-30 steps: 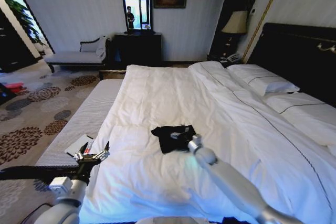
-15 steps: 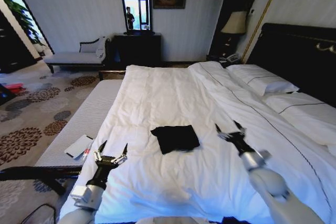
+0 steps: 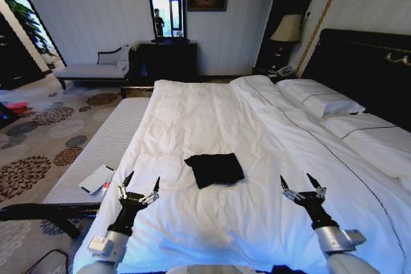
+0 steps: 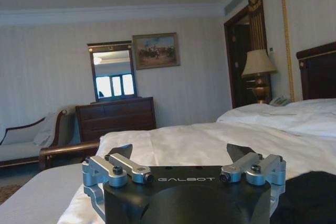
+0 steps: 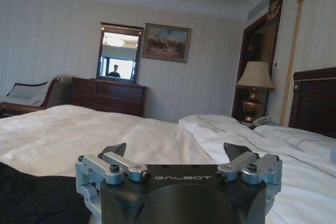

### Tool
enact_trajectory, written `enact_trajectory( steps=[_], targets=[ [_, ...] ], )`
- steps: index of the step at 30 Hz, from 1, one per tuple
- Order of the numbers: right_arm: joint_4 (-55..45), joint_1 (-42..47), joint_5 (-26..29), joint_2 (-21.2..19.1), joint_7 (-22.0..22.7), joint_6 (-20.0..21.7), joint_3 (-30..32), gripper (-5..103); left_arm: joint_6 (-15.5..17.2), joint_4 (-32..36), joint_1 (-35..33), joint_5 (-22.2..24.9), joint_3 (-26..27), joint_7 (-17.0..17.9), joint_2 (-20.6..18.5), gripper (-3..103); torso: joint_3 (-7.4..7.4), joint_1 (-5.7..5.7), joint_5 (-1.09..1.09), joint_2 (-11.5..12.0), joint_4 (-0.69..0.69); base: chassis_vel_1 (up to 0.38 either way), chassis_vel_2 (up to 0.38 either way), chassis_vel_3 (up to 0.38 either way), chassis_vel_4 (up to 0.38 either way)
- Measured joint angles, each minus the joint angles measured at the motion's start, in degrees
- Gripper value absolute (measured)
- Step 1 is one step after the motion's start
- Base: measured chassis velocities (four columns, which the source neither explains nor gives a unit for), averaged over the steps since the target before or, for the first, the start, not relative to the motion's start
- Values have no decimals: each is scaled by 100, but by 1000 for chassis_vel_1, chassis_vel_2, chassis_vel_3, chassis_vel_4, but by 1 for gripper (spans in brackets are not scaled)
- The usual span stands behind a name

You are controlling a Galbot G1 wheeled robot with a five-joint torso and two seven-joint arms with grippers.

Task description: Fold the clothes on the bed.

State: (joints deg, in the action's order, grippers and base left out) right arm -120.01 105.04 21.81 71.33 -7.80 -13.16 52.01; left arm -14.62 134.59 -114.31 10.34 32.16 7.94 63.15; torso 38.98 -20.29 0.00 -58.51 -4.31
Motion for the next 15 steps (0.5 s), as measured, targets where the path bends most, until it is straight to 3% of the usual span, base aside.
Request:
enact_trajectory(
  steps=[7, 15],
  targets=[
    [5, -201, -59, -107, 52, 125, -174, 100, -348, -157, -329, -253, -120, -38, 26, 100, 0, 0, 0, 0, 0, 0, 0, 0, 0],
    [11, -211, -73, -125, 56, 137, -190, 100, -368, -180, -325, -297, -163, -13, 29, 100, 0, 0, 0, 0, -2, 0, 0, 0, 0]
  ],
)
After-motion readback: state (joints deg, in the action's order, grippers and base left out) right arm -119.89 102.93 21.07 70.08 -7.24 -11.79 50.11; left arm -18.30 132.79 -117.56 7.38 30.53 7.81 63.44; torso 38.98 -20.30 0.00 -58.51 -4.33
